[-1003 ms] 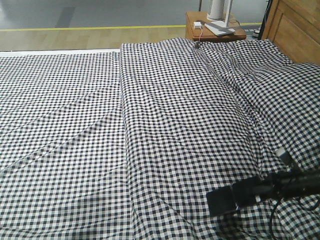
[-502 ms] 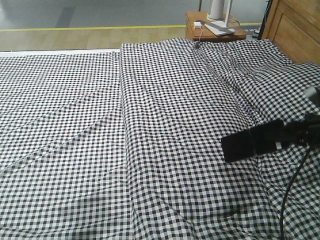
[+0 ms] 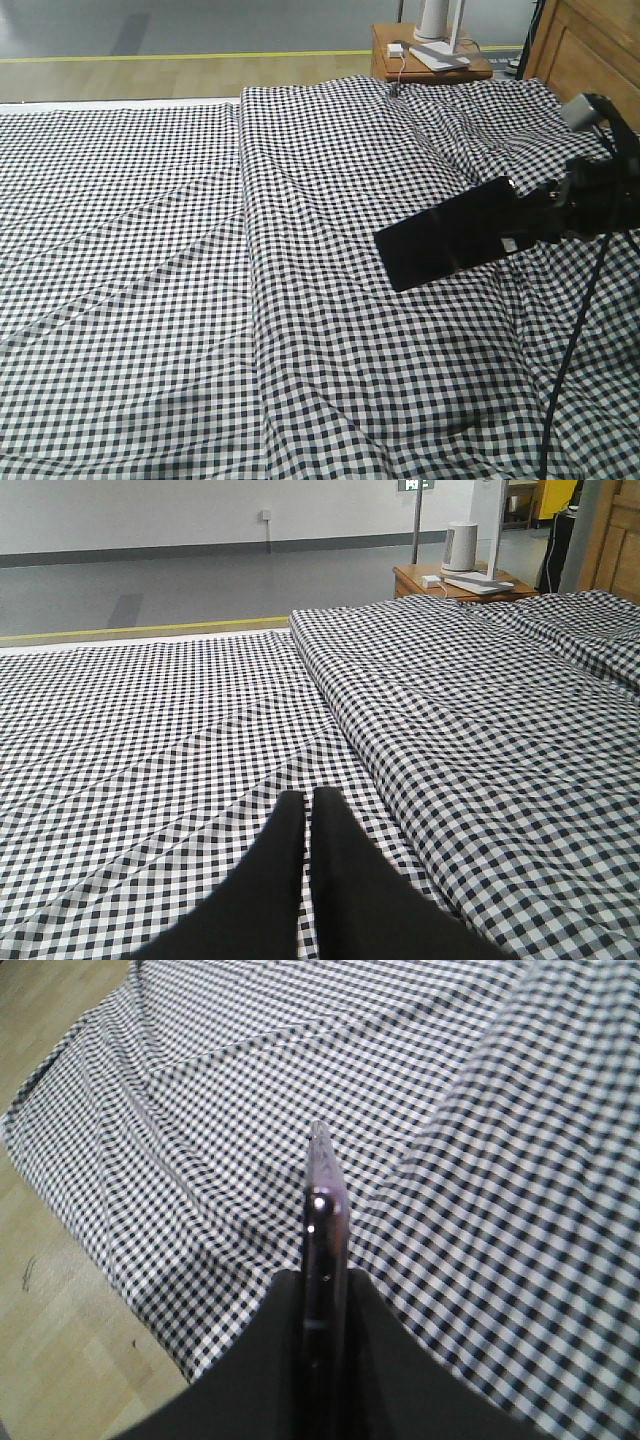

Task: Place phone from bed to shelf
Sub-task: 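Lift the black phone up off the bed with the right gripper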

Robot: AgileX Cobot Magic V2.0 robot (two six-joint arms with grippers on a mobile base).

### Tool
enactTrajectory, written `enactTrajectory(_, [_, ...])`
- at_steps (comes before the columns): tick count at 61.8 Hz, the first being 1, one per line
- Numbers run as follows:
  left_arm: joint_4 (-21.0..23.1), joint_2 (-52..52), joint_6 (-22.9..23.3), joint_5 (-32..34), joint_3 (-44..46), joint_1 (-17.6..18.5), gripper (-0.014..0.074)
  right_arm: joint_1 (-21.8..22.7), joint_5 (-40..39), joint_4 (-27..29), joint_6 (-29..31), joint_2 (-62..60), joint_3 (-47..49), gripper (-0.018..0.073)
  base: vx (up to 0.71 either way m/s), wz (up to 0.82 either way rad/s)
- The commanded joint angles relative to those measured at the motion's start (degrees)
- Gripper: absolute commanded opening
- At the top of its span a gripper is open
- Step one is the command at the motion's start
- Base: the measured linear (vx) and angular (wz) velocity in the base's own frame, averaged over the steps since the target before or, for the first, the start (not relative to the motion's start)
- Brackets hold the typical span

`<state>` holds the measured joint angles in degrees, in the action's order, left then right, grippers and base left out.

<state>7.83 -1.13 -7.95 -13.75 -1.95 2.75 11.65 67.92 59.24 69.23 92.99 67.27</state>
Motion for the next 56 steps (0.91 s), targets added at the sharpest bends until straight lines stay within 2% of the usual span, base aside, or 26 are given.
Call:
enactTrajectory(1, [0.51,-0.25,0.22,4.27,-0.16,0.23,0.0001,-2.97,6.09,4.31,0.14,-4.35,1.31,-0.0001,0.0,0.0])
enactTrajectory(11, [0.51,-0.25,0.22,4.27,-0.16,0.23,0.0001,-8.95,6.09,4.77,0.14,-6.94,1.31,-0.0001,0.0,0.0])
enactTrajectory(31, [0.51,-0.25,0.22,4.27,-0.16,0.23,0.0001,-17.81,6.09,5.81,-1.66,-11.11,1.31,-0.0001,0.0,0.0])
enactTrajectory(56, [0.51,-0.25,0.22,4.27,-0.16,0.23,0.0001,-24.06,6.09,6.29,-7.35,-17.86,1.31,-0.0001,0.0,0.0])
